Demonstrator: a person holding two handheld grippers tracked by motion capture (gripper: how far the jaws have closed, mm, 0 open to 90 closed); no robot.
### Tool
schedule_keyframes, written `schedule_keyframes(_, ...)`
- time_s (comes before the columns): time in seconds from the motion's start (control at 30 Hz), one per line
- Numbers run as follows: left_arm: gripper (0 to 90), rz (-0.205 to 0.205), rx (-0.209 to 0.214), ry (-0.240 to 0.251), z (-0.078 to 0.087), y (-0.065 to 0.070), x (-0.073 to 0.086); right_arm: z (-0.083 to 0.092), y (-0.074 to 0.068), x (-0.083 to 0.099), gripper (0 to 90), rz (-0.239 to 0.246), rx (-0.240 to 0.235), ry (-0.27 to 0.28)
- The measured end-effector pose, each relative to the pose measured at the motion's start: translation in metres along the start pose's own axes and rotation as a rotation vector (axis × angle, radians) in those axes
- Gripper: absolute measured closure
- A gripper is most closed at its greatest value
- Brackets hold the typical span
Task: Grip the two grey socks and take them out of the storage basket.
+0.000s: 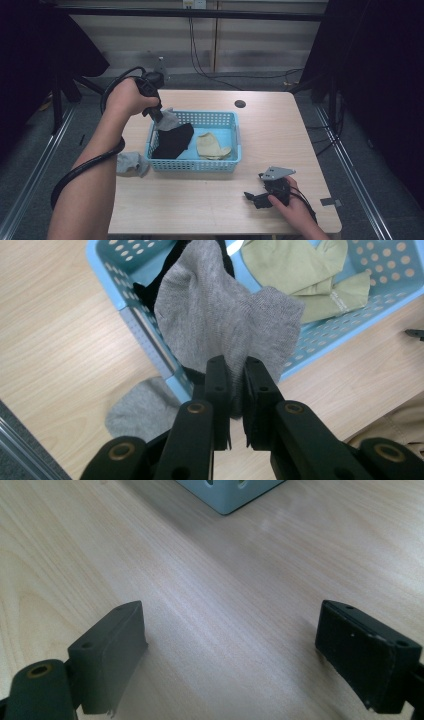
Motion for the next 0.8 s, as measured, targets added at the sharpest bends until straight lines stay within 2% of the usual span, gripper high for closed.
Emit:
schedule_keyframes(0.43,82.5,0.057,-0.029,0.033,0.020,-0.025,0.019,0.000,0.000,0.000,12.0,0.001,0.003,-0.001)
schedule_keyframes(0.73,82.5,0.111,-0.043,0.046,0.017,-0.049,0.040,0.000,0.000,0.000,12.0,0.001,0.004,0.002)
schedule_keyframes(0.8,82.5,0.139,-0.042,0.053,0.016,-0.055,0.045,0.000,0.000,0.000,12.0,0.000,0.002,0.004)
Point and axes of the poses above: each handheld gripper's, and its own axes: z roughly backward along the jaws, x roughly out of its underside, y roughly to its right, the point moved 2 cm from there along -z, roughly forward along the jaws, and after that the axes turned 10 degrees about y, right-handed, at the moved point
